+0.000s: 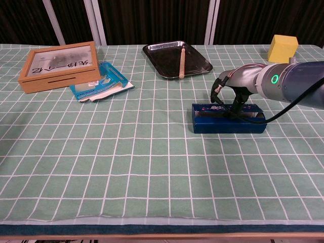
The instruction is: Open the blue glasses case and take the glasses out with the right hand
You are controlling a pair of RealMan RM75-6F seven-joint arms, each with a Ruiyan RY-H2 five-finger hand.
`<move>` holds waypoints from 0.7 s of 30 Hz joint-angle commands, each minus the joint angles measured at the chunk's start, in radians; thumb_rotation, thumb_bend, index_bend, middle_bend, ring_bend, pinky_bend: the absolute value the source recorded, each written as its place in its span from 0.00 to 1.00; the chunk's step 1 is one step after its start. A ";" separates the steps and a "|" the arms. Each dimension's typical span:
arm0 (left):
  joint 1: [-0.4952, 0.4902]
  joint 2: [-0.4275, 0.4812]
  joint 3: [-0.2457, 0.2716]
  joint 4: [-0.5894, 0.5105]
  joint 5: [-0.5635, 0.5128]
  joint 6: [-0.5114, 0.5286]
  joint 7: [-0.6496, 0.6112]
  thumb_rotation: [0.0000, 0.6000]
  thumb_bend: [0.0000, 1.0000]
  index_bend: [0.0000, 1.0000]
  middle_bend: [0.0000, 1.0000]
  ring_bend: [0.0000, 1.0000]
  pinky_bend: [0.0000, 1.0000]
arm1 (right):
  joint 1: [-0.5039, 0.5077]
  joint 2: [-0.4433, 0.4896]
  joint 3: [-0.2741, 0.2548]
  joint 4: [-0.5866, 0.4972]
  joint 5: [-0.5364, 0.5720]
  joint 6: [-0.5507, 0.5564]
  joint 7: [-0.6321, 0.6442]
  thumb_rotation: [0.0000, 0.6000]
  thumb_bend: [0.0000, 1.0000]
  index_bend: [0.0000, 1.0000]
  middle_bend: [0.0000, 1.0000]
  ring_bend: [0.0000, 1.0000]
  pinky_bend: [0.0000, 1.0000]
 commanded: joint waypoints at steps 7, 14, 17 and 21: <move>0.000 0.000 0.000 0.000 0.003 0.002 -0.001 1.00 0.07 0.00 0.00 0.00 0.00 | 0.008 -0.068 0.047 0.121 -0.119 0.058 0.049 1.00 0.38 0.22 0.02 0.00 0.23; 0.001 -0.001 0.002 -0.001 0.008 0.004 0.002 1.00 0.07 0.00 0.00 0.00 0.00 | -0.021 -0.051 0.057 0.086 -0.202 0.096 0.082 1.00 0.37 0.21 0.02 0.00 0.23; 0.002 -0.001 0.003 -0.001 0.008 0.005 0.003 1.00 0.07 0.00 0.00 0.00 0.00 | -0.034 -0.025 0.060 0.026 -0.198 0.107 0.077 1.00 0.37 0.20 0.03 0.00 0.23; 0.002 -0.001 0.003 -0.001 0.009 0.005 0.003 1.00 0.07 0.00 0.00 0.00 0.00 | -0.051 0.017 0.062 -0.093 -0.178 0.127 0.060 1.00 0.37 0.19 0.04 0.02 0.23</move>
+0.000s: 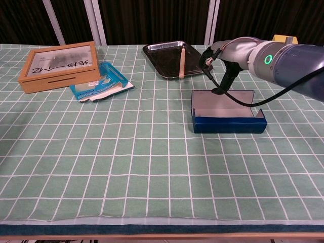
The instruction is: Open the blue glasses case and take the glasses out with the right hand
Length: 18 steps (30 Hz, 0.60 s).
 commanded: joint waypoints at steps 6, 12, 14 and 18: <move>0.002 0.000 0.002 -0.001 0.004 0.004 0.002 1.00 0.07 0.00 0.00 0.00 0.00 | -0.050 0.080 -0.013 -0.248 -0.002 0.073 -0.022 1.00 0.37 0.19 0.16 0.16 0.31; 0.003 0.001 0.003 -0.002 0.008 0.005 -0.001 1.00 0.07 0.00 0.00 0.00 0.00 | -0.076 0.097 -0.038 -0.317 -0.041 0.092 -0.014 1.00 0.37 0.19 0.68 0.75 0.86; 0.003 0.002 0.003 -0.002 0.009 0.006 -0.002 1.00 0.07 0.00 0.00 0.00 0.00 | -0.086 0.095 -0.047 -0.313 -0.048 0.083 0.001 1.00 0.37 0.19 0.76 0.83 0.95; 0.004 0.003 0.003 -0.002 0.009 0.006 -0.004 1.00 0.07 0.00 0.00 0.00 0.00 | -0.082 0.092 -0.063 -0.301 -0.003 0.056 -0.023 1.00 0.38 0.19 0.88 0.94 1.00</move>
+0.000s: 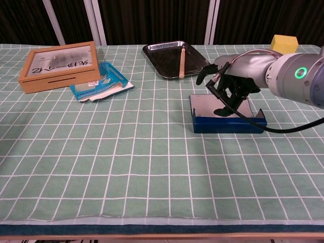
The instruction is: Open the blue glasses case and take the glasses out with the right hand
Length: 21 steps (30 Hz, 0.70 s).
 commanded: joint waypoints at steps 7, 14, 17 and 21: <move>-0.003 0.000 0.000 0.001 -0.002 -0.007 -0.001 1.00 0.07 0.00 0.00 0.00 0.00 | 0.017 -0.037 -0.016 0.040 0.121 -0.061 -0.037 1.00 0.40 0.20 0.92 0.98 1.00; -0.002 0.001 -0.001 0.001 -0.005 -0.007 -0.004 1.00 0.07 0.00 0.00 0.00 0.00 | 0.028 -0.067 -0.016 0.069 0.152 -0.075 -0.043 1.00 0.40 0.21 0.92 0.98 1.00; -0.003 0.001 -0.001 0.001 -0.005 -0.009 -0.004 1.00 0.07 0.00 0.00 0.00 0.00 | 0.030 -0.072 -0.019 0.073 0.167 -0.077 -0.045 1.00 0.40 0.21 0.92 0.98 1.00; -0.003 0.000 -0.001 0.001 -0.005 -0.009 -0.004 1.00 0.07 0.00 0.00 0.00 0.00 | 0.029 -0.070 -0.022 0.058 0.185 -0.084 -0.045 1.00 0.40 0.24 0.93 0.98 1.00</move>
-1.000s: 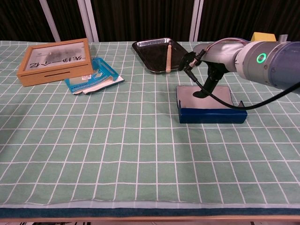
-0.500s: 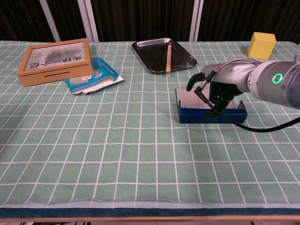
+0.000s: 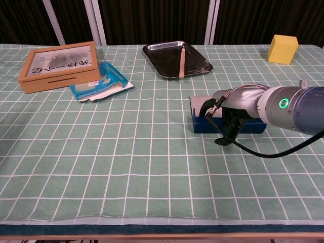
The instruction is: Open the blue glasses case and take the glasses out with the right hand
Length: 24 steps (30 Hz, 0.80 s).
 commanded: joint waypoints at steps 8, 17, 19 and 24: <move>0.003 -0.002 0.001 -0.003 0.004 0.007 0.002 1.00 0.07 0.00 0.00 0.00 0.00 | 0.001 0.026 -0.034 -0.108 -0.029 0.028 -0.029 1.00 0.40 0.31 0.93 0.98 1.00; 0.004 -0.002 0.001 -0.006 0.007 0.011 0.002 1.00 0.07 0.00 0.00 0.00 0.00 | 0.011 0.084 -0.075 -0.212 0.035 0.078 -0.097 1.00 0.40 0.45 0.94 0.99 1.00; 0.004 -0.002 0.001 -0.006 0.007 0.011 0.002 1.00 0.07 0.00 0.00 0.00 0.00 | 0.013 0.093 -0.081 -0.225 0.057 0.092 -0.110 1.00 0.40 0.49 0.95 0.99 1.00; 0.004 -0.002 0.000 -0.005 0.007 0.012 0.002 1.00 0.07 0.00 0.00 0.00 0.00 | 0.026 0.126 -0.106 -0.259 0.144 0.123 -0.162 1.00 0.39 0.49 0.95 0.99 1.00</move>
